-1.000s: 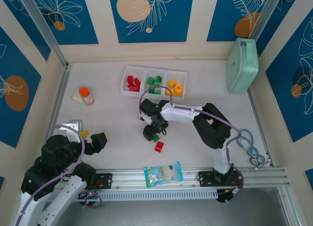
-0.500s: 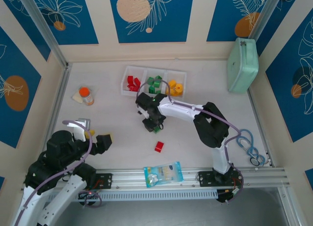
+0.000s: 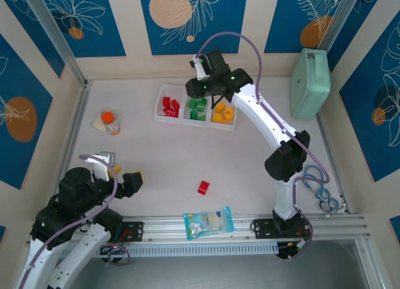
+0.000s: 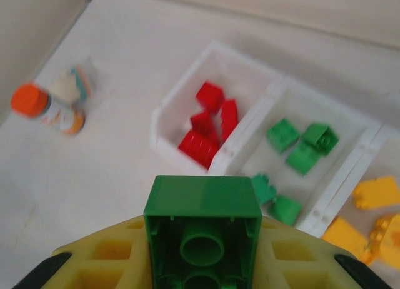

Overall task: Sort the legos into containers by color
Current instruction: Place the lego in the container.

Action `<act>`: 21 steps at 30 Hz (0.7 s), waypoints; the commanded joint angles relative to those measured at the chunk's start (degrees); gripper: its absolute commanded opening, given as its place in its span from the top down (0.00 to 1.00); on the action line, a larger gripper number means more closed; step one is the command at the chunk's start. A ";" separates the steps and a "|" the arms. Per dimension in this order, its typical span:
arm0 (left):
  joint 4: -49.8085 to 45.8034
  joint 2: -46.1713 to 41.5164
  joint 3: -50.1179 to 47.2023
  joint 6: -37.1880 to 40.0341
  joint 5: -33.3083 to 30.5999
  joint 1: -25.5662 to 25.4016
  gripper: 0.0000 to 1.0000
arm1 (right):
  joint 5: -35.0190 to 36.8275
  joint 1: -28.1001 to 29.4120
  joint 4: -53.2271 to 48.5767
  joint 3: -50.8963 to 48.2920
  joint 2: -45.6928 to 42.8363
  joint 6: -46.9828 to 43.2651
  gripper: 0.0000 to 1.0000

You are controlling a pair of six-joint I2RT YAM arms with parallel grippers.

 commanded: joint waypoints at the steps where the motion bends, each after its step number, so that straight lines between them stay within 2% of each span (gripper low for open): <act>1: 1.31 -0.32 -0.71 1.55 1.05 -0.06 0.00 | -1.87 -0.43 0.59 5.43 8.90 1.70 0.74; 8: 1.49 -0.59 -0.94 1.60 1.29 -0.09 0.00 | -2.07 -3.34 -0.03 19.37 23.74 1.85 0.74; 18: 1.67 -0.58 -1.15 1.69 0.86 0.35 0.00 | 4.09 -4.92 4.79 20.20 29.75 2.84 0.74; 21: 1.67 -0.58 -1.24 1.81 0.88 0.54 0.00 | 6.80 -5.18 4.73 19.00 30.06 1.79 0.69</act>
